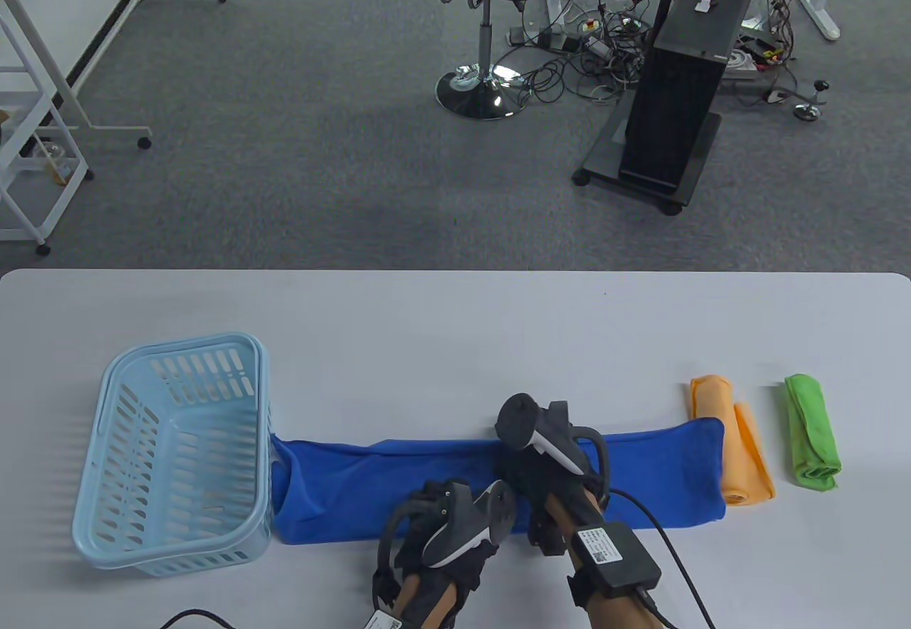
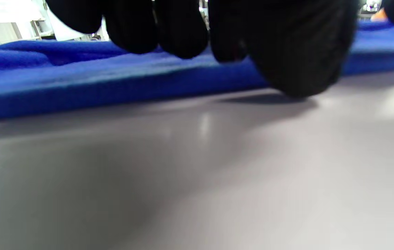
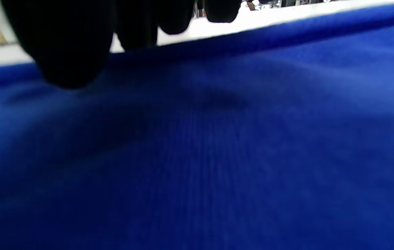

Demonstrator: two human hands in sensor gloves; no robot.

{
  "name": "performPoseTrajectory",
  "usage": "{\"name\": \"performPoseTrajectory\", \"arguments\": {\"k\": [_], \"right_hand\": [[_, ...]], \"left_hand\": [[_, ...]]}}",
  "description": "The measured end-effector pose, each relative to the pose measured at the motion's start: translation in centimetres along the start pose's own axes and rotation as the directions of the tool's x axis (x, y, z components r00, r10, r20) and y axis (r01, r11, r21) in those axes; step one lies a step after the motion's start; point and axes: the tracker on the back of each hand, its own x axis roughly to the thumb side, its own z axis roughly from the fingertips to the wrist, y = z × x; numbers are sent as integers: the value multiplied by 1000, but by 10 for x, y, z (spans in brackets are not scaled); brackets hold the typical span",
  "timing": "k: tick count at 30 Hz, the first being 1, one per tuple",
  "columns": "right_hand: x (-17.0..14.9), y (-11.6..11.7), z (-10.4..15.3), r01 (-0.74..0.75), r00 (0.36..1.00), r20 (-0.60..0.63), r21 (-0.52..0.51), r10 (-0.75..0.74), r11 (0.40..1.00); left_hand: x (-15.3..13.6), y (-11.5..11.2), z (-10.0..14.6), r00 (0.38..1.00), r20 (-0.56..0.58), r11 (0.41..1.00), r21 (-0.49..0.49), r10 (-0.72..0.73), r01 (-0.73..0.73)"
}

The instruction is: Roll rectangular towel into towel roll

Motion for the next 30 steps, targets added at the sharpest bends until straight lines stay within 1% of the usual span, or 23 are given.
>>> {"name": "performPoseTrajectory", "arguments": {"k": [1,2,3,5,6,7,8,9,10,13,14,15,16,18,19,20,21,23,24,26,27,29,30], "right_hand": [[3,0,-1,-59,998,-21,8,59,998],[4,-1,-1,-30,999,-15,-14,30,999],[5,-3,-2,-16,1000,-21,-20,16,1000],[-2,-9,-2,-49,998,-31,63,51,997],[-7,-12,-1,-11,999,-36,70,14,997],[-15,-17,2,70,996,-52,65,-66,995],[-21,-22,5,163,985,-66,60,-159,985],[-29,-28,10,272,960,-84,51,-267,961],[-34,-34,15,342,937,-84,42,-338,939],[-54,-66,36,548,833,-60,-45,-550,835],[-58,-76,42,585,809,-33,-43,-587,810],[-62,-89,52,633,774,-3,-34,-634,773],[-65,-98,58,667,745,17,-39,-667,744],[-67,-118,75,756,655,99,-67,-749,652],[-65,-128,85,811,584,152,-77,-797,580],[-63,-133,90,832,553,159,-65,-818,550],[-58,-140,99,844,532,171,-27,-829,536],[-50,-148,110,830,555,179,-64,-812,553],[-44,-151,116,829,559,177,-124,-810,545],[-36,-153,120,826,563,186,-167,-805,538],[-33,-153,120,824,566,190,-149,-802,547],[-28,-151,120,821,570,178,-136,-802,554],[-26,-150,120,824,566,178,-149,-805,546]], "left_hand": [[-3,0,-1,999,3,999,0,42,-42],[-5,-1,-1,995,3,994,31,103,-103],[-6,-2,-1,994,-5,993,57,105,-105],[-8,-1,1,995,21,989,107,102,-104],[-10,1,2,993,15,988,92,120,-121],[-14,7,4,988,9,985,85,153,-153],[-19,14,7,979,0,973,112,203,-202],[-24,23,10,967,1,956,153,253,-250],[-29,31,13,955,1,939,182,296,-291],[-48,66,26,897,48,851,296,440,-434],[-53,75,30,881,80,825,319,466,-465],[-60,89,33,852,157,781,346,499,-521],[-66,98,35,835,181,754,364,519,-547],[-81,119,39,798,222,712,364,560,-601],[-91,131,39,771,235,679,371,592,-634],[-96,136,39,756,228,665,366,613,-650],[-103,144,39,730,208,649,347,651,-677],[-109,155,44,704,138,656,274,697,-703],[-113,162,53,675,130,632,261,726,-730],[-117,171,65,644,174,559,365,745,-745],[-118,176,72,635,191,534,394,748,-748],[-114,180,77,621,231,526,363,749,-769],[-108,179,75,621,247,549,305,744,-778]]}}
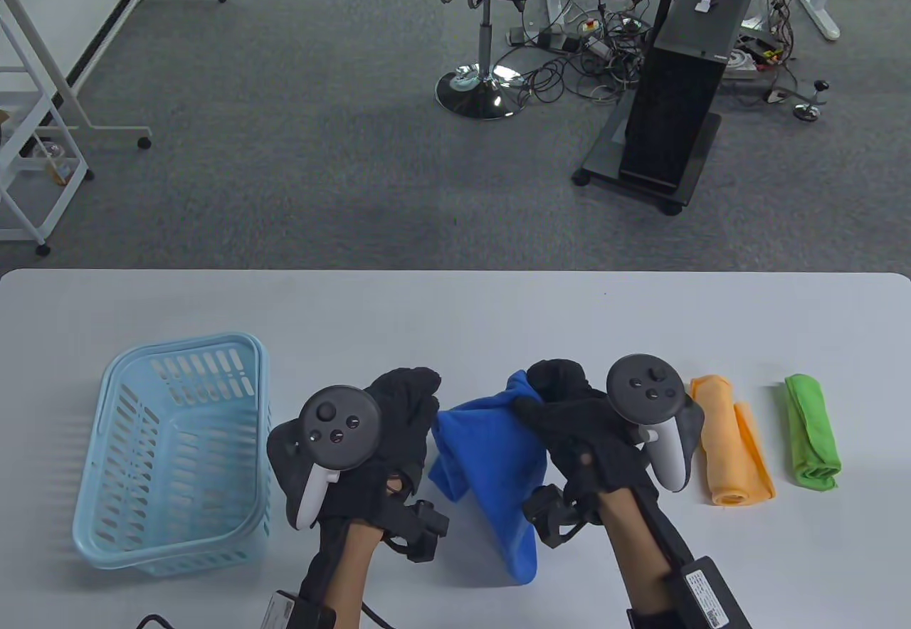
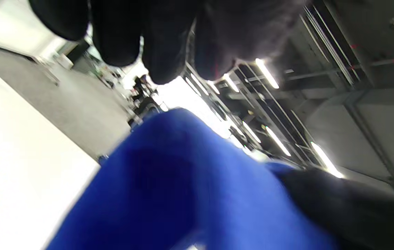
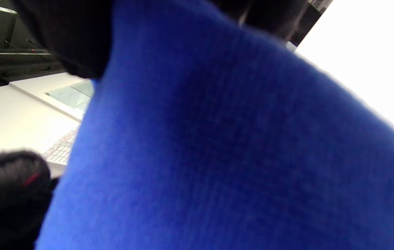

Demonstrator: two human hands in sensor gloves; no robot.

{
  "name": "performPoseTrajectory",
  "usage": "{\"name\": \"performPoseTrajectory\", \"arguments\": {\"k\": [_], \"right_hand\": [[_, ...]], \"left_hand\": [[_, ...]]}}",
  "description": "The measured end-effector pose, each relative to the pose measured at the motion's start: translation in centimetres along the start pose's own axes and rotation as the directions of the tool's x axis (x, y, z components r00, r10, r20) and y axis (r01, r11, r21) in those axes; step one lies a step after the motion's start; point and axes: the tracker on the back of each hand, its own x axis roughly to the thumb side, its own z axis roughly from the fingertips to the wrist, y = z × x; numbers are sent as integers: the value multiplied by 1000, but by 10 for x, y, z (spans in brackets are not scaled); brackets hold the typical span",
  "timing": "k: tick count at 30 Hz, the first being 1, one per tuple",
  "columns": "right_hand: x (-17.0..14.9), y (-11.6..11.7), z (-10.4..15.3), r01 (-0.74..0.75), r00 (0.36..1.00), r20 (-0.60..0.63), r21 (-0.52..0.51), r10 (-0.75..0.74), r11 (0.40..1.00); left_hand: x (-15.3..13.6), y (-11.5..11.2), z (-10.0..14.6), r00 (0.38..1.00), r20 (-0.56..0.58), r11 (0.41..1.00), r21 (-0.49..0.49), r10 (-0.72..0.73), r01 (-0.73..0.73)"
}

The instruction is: Roll rectangular towel into towel roll

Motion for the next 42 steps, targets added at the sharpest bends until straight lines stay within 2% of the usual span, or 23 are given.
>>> {"name": "performPoseTrajectory", "arguments": {"k": [1,3,4,5,7,10,12,16,17,19,21,25,26,27,29,30,32,33,34,36,37,39,42], "right_hand": [[0,1,0,7,1000,-1,-12,-7,1000],[-2,2,2,33,999,-23,-30,-34,999],[-4,-1,2,41,999,-21,-25,-41,999],[-6,-4,3,40,999,-24,-28,-41,999],[-10,-15,5,10,1000,-20,-34,-11,999],[-12,-36,9,-33,999,40,-55,35,998],[-9,-49,13,-62,995,73,-93,69,994],[10,-51,20,-241,949,209,0,236,970],[14,-48,21,-306,931,217,17,295,952],[19,-38,18,-509,843,223,34,490,860],[18,-34,14,-578,801,204,20,563,816],[13,-31,3,-529,840,188,84,508,844],[13,-30,0,-559,823,179,87,539,825],[13,-28,-3,-609,786,183,62,591,790],[12,-26,-11,-679,729,161,47,665,733],[9,-25,-17,-688,723,128,54,679,724],[4,-27,-27,-664,748,75,77,660,744],[1,-29,-34,-626,780,39,68,625,777],[-1,-32,-41,-575,818,25,73,575,815],[2,-38,-49,-414,908,-40,72,417,907],[8,-43,-53,-347,937,-41,8,347,938],[22,-58,-56,-318,948,-28,-150,318,936],[39,-78,-53,-324,932,80,-252,353,912]], "left_hand": [[3,-7,-1,1000,1,997,-78,-10,10],[8,-29,-6,987,-23,950,-277,-159,146],[9,-35,-6,974,-19,936,-282,-226,211],[13,-41,-9,957,10,934,-220,-288,283],[18,-43,-12,947,27,945,-73,-319,320],[29,-39,-17,964,14,956,-122,-266,266],[41,-33,-21,959,20,953,-109,-281,282],[62,-30,-28,930,57,920,-132,-364,368],[66,-31,-29,927,62,915,-144,-371,376],[71,-30,-32,927,87,914,-158,-364,373],[70,-28,-33,924,85,907,-179,-373,382],[60,-30,-41,846,58,833,-152,-530,532],[58,-32,-43,817,44,806,-144,-575,575],[56,-36,-48,758,3,749,-151,-652,645],[49,-40,-58,709,-43,699,-220,-704,680],[43,-42,-66,763,-54,750,-239,-644,616],[34,-42,-76,875,-108,866,-246,-471,436],[28,-43,-82,933,-136,930,-207,-334,304],[24,-43,-88,963,-147,965,-167,-228,203],[22,-43,-102,982,-159,990,-114,-106,89],[24,-41,-109,989,-141,995,-89,-49,37],[36,-32,-121,997,-59,999,-18,48,-49],[58,-15,-128,982,162,995,-47,94,-87]]}}
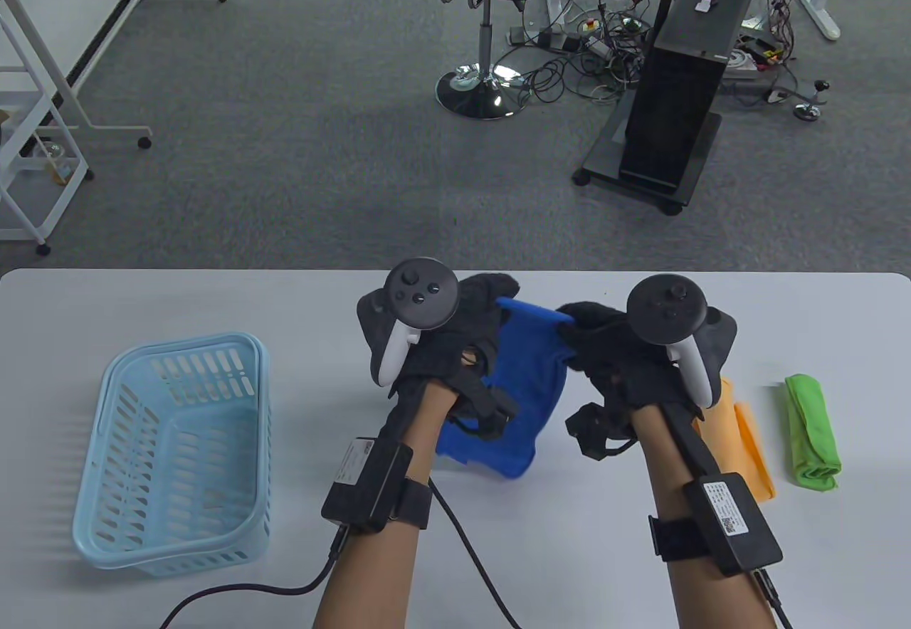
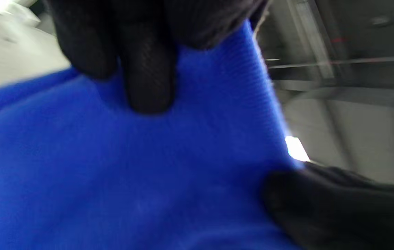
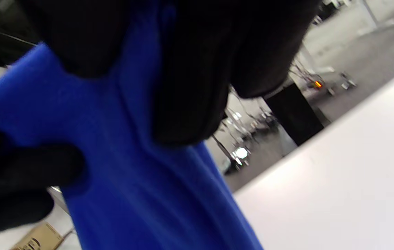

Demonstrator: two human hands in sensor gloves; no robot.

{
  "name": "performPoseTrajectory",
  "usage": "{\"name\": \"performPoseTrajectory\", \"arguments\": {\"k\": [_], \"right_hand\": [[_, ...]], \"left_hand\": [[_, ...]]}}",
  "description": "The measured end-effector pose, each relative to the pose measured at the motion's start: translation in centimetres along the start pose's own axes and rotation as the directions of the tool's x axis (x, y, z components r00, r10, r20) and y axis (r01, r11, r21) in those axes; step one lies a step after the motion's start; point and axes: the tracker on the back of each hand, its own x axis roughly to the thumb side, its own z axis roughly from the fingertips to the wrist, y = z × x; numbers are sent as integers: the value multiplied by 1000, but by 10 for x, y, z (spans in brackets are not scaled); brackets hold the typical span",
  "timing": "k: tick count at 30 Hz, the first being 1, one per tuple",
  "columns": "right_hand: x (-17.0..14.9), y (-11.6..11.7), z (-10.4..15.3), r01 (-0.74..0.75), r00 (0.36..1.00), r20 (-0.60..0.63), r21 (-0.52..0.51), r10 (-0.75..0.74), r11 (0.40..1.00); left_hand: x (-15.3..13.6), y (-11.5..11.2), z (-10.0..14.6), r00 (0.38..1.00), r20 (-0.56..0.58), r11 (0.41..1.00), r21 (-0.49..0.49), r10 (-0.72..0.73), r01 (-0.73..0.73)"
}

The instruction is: Roll rectangular towel into towel roll

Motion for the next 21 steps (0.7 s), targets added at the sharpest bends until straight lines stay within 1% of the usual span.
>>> {"name": "performPoseTrajectory", "arguments": {"k": [1,3,4,5,6,8,9,10,11,12,13,14,15,16,17,19,21], "right_hand": [[0,-3,1,-5,1000,24,-4,5,1000],[-2,-1,8,-13,996,89,49,8,999],[-8,3,15,-50,993,111,60,43,997],[-16,11,23,-85,988,129,35,80,996],[-21,16,26,-101,986,135,26,97,995],[-47,45,42,-172,978,123,45,166,984],[-62,62,50,-197,976,105,79,189,977],[-77,80,59,-224,973,86,118,215,967],[-94,101,72,-260,965,68,169,252,951],[-104,113,80,-280,960,66,200,273,939],[-115,129,92,-319,948,75,267,311,909],[-122,139,103,-369,929,101,340,357,865],[-124,143,108,-399,916,122,364,382,842],[-124,146,118,-459,888,163,380,431,803],[-124,147,127,-494,869,195,393,455,775],[-122,144,137,-508,861,210,394,463,766],[-123,143,145,-470,883,202,401,425,786]], "left_hand": [[4,3,2,999,19,1000,4,-31,31],[9,5,10,990,76,993,40,-117,115],[6,0,17,980,100,985,25,-174,173],[-1,-8,28,962,109,967,-16,-252,255],[-9,-15,36,948,107,952,-35,-300,306],[-34,-44,58,915,95,911,-97,-393,401],[-46,-57,68,899,80,887,-144,-431,438],[-65,-78,83,872,55,847,-217,-486,486],[-83,-98,98,842,46,805,-270,-537,528],[-95,-112,109,824,49,779,-299,-564,551],[-106,-128,124,802,42,748,-332,-596,574],[-112,-139,136,785,49,720,-365,-618,590],[-114,-144,145,770,59,692,-399,-635,601],[-114,-150,156,761,81,661,-444,-643,605],[-112,-150,166,749,89,641,-460,-656,615],[-107,-149,179,748,98,642,-448,-656,622],[-104,-148,187,759,81,641,-482,-646,597]]}}
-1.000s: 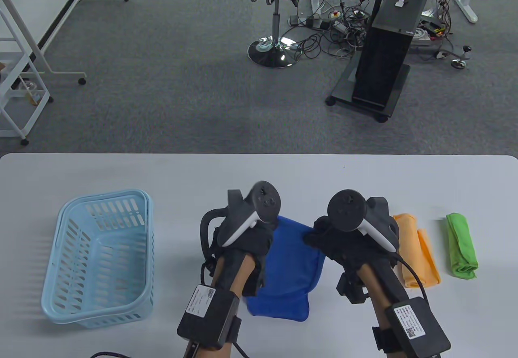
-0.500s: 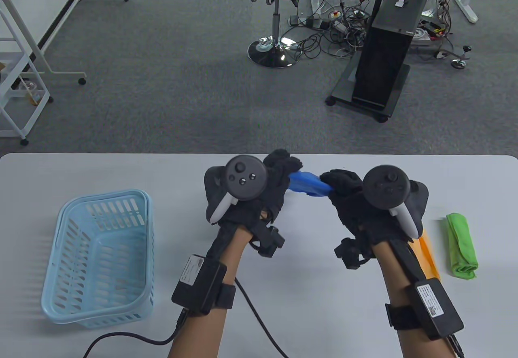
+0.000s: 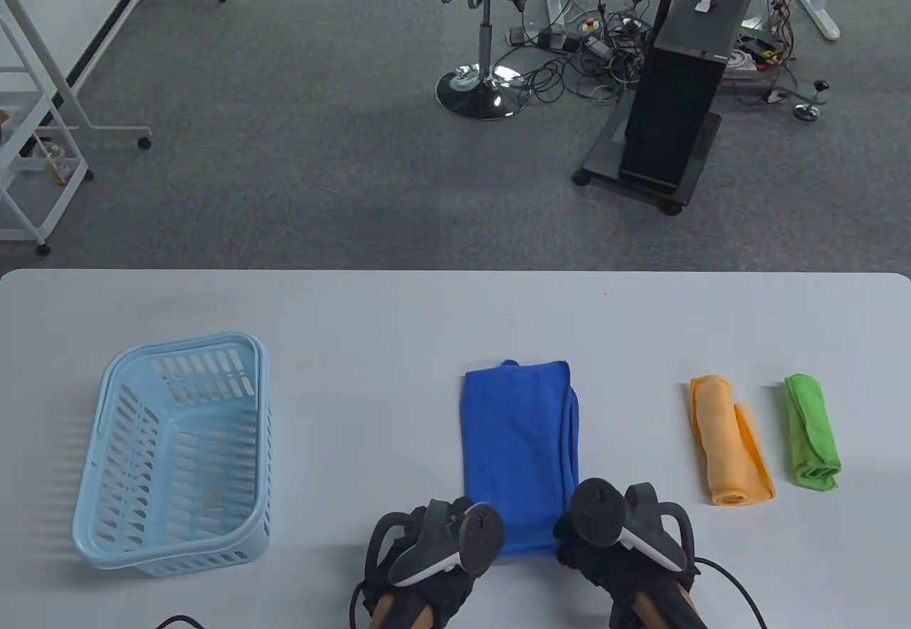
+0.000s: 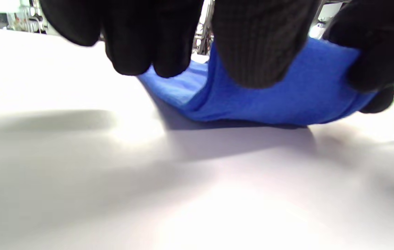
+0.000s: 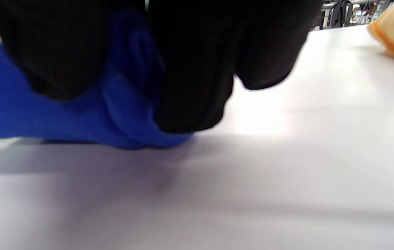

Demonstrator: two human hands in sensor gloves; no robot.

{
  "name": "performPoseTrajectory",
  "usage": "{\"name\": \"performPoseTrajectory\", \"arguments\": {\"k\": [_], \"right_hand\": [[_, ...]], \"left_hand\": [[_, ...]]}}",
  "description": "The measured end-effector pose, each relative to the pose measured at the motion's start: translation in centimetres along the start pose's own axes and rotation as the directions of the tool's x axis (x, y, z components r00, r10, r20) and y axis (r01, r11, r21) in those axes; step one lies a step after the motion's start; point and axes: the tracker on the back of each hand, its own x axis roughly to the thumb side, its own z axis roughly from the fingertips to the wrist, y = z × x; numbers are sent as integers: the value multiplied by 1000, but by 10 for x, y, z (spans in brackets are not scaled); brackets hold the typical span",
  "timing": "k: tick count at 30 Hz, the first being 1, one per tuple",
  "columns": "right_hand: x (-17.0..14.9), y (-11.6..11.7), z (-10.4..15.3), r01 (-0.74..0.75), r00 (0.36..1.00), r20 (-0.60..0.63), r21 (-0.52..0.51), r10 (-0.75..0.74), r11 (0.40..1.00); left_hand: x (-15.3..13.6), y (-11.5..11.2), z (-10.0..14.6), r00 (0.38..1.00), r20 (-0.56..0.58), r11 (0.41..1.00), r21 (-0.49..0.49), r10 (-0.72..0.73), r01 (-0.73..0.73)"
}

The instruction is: Roll rectangular towel into towel roll

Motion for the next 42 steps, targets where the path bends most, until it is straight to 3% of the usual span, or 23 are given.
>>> {"name": "performPoseTrajectory", "arguments": {"k": [2,3,4,5,8,17,21,24,26,29,32,36,42], "right_hand": [[0,3,4,13,1000,8,14,-13,1000],[0,4,4,5,1000,14,-7,-5,1000],[-1,7,4,0,1000,17,-24,0,1000],[-2,9,4,5,1000,13,-28,-5,1000],[-3,17,0,46,999,20,17,-47,999],[-8,18,1,60,998,-17,66,-59,996],[-8,11,6,9,999,-40,-2,-9,1000],[-6,2,15,51,998,-35,-82,-54,995],[3,-4,21,116,993,33,-148,-112,982],[14,-3,23,97,987,142,-183,-71,978],[15,14,17,-65,991,118,-31,68,997],[6,36,5,-289,957,60,103,284,952],[6,35,4,-219,976,31,50,217,975]], "left_hand": [[-4,-2,8,995,-48,996,-1,90,-90],[-4,-2,7,989,-29,989,22,148,-147],[-4,-1,8,986,-8,986,-21,167,-167],[-4,1,10,988,-15,987,-31,157,-157],[1,-5,12,998,30,995,77,54,-57],[-1,-21,-4,999,-27,994,105,26,-23],[-4,-25,-7,996,-39,993,84,83,-79],[0,-29,-11,998,-65,999,43,12,-10],[3,-31,-14,997,-78,999,49,-12,15],[4,-32,-15,995,-99,998,63,1,6],[2,-32,-14,991,-130,997,74,-3,13],[-6,-30,-12,983,-183,997,72,12,1],[-9,-23,-7,970,-234,992,99,-59,84]]}}
